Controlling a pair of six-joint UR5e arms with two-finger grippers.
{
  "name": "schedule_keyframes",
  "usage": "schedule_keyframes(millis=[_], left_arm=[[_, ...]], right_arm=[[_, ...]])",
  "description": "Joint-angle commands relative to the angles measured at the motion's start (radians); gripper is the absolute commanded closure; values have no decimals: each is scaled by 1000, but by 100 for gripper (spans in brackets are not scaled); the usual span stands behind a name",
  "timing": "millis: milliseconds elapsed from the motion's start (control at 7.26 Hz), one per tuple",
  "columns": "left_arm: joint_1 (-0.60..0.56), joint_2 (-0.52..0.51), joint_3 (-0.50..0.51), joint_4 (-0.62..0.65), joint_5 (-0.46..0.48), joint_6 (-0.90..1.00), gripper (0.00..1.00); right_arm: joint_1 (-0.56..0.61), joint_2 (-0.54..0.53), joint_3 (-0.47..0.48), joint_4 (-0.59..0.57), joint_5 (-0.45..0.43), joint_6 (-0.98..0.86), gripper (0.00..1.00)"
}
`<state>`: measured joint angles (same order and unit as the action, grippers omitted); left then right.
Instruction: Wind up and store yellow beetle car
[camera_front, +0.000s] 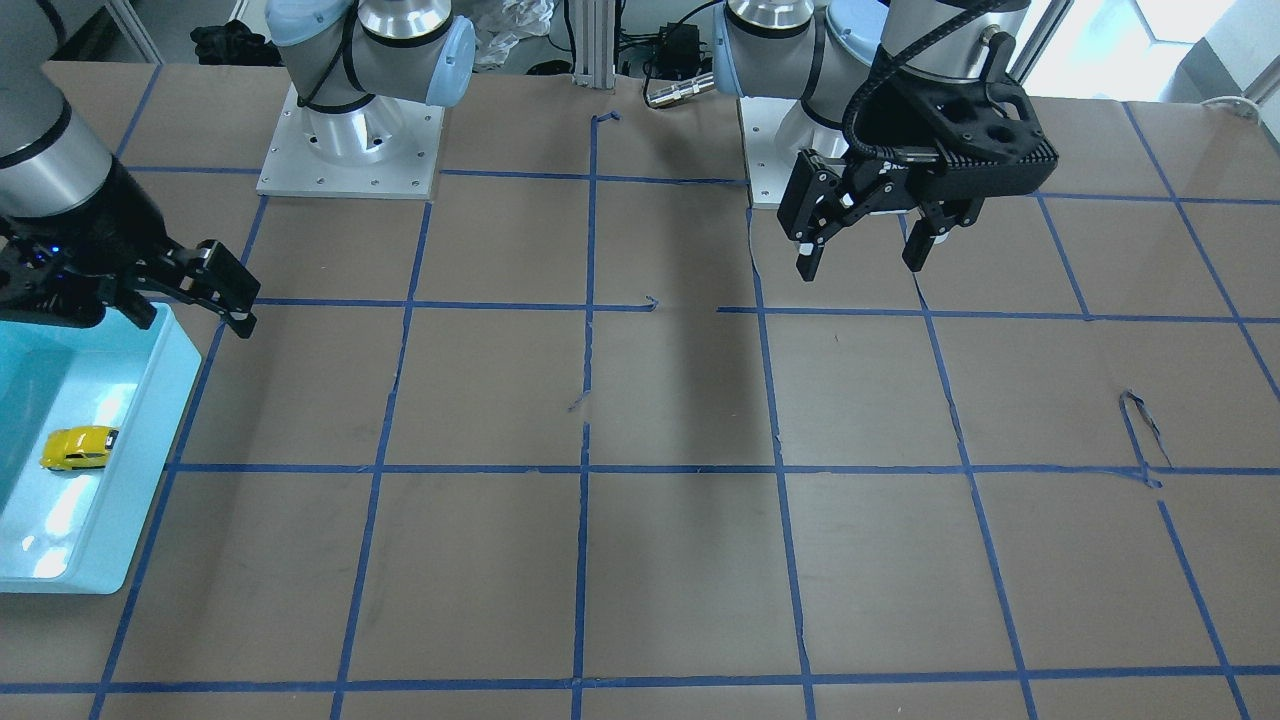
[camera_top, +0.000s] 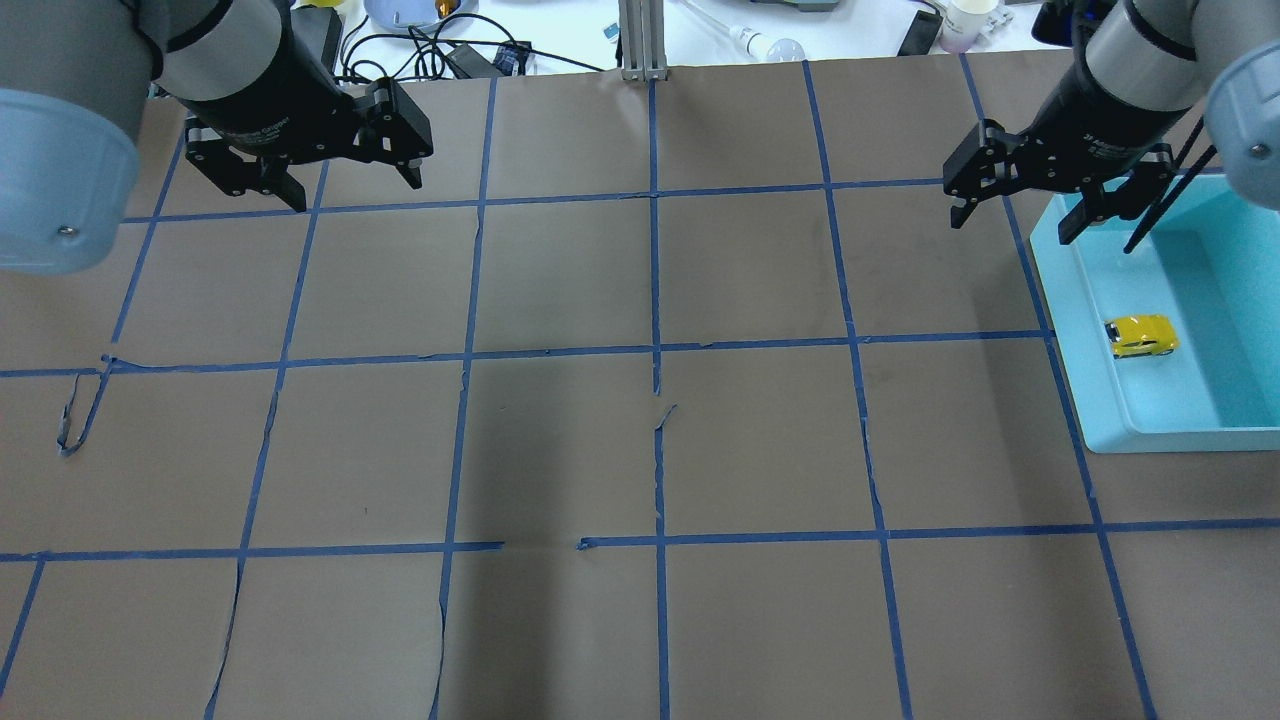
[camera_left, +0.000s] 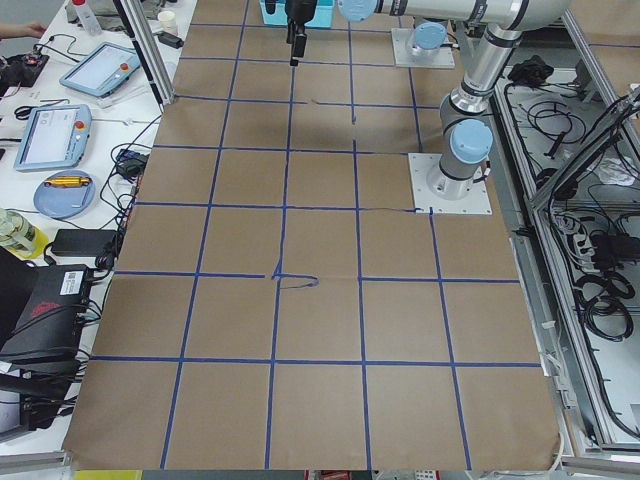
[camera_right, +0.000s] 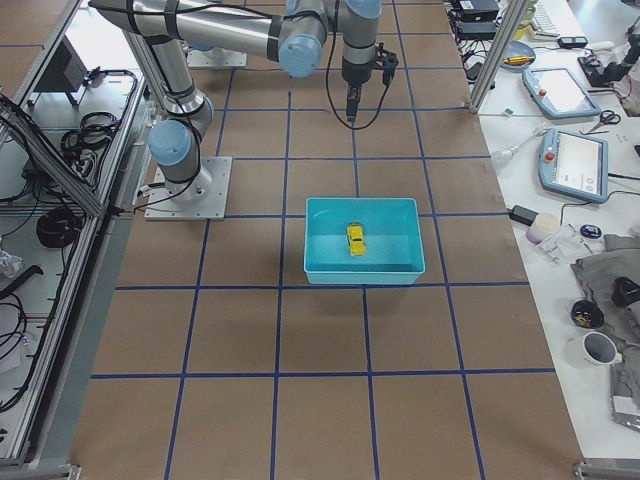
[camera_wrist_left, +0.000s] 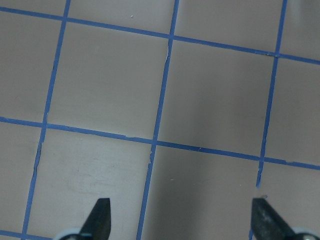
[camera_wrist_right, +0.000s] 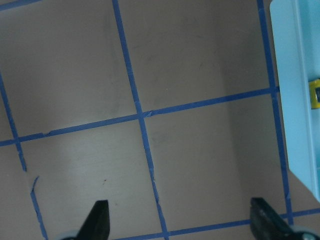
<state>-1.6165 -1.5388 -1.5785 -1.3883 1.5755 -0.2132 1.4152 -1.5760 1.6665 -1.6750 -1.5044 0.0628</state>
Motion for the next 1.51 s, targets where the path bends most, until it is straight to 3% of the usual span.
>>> schedule_keyframes(millis=[0,413,1377], left_arm=[[1,-1,0,0,-2,0,0],[3,-1,0,0,-2,0,0],[4,-1,0,0,0,0,0]], right_arm=[[60,-29,4,41,-69,97,0],[117,-29,1,38,-74,95,0],[116,-42,10,44,-69,75,0]])
